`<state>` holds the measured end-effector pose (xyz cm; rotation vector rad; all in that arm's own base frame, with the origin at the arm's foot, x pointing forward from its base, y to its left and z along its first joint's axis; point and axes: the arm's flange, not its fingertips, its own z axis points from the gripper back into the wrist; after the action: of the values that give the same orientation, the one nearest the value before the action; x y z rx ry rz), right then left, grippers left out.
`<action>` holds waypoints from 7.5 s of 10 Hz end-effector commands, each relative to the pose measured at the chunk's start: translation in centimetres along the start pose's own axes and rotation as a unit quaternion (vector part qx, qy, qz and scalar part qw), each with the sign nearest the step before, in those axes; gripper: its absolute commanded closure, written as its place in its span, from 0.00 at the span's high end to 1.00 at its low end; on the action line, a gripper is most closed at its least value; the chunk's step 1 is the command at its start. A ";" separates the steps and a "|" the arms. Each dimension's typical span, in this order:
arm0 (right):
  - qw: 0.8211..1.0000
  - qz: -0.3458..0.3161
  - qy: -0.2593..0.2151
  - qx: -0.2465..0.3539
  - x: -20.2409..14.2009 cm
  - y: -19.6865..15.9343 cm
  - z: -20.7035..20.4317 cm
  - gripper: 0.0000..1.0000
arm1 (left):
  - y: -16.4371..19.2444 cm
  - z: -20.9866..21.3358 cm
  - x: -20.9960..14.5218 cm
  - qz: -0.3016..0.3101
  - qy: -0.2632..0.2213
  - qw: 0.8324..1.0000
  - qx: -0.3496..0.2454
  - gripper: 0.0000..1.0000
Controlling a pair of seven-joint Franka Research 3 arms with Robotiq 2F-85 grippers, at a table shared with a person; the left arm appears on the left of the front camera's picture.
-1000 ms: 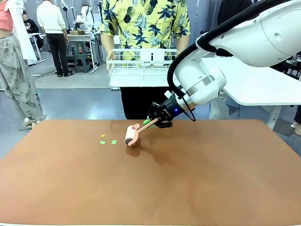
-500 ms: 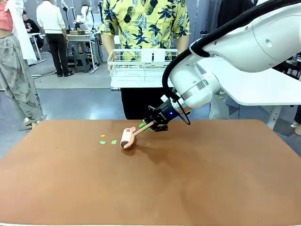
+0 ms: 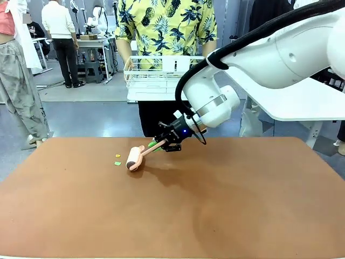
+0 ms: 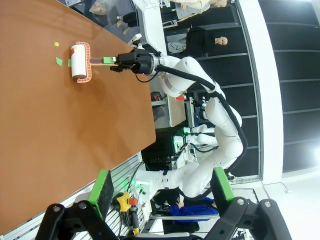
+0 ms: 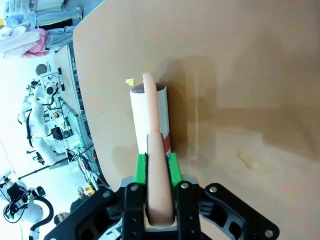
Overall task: Clean the table.
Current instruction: Clean the table with the Lint Roller when the human lifts the Dish drying rack, then place the Lint Roller down when the Dish drying rack is positioned in the middle of the table.
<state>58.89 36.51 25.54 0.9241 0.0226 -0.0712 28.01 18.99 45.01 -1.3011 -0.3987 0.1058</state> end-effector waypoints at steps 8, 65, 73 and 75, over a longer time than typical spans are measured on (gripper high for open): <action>0.995 0.049 0.092 -0.009 -2.7 2.6 -11.1 0.21 | -0.1 0.2 -0.1 -0.002 -0.001 1.000 -0.006 1.00; 0.895 -0.005 -0.041 -0.445 -12.6 4.3 36.7 0.21 | -0.1 0.2 -0.1 -0.002 -0.001 1.000 -0.006 1.00; 0.895 -0.006 -0.042 -0.444 -12.5 3.9 36.7 0.21 | -0.1 0.2 -0.1 -0.002 -0.001 1.000 -0.006 1.00; 0.871 -0.198 -0.130 -0.430 -11.4 3.3 36.4 0.21 | -0.1 0.2 -0.1 -0.002 -0.001 1.000 -0.006 1.00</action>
<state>46.80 9.37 50.90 0.0001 -0.0167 -0.3116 28.00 18.99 45.01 -1.3006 -0.3988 0.1062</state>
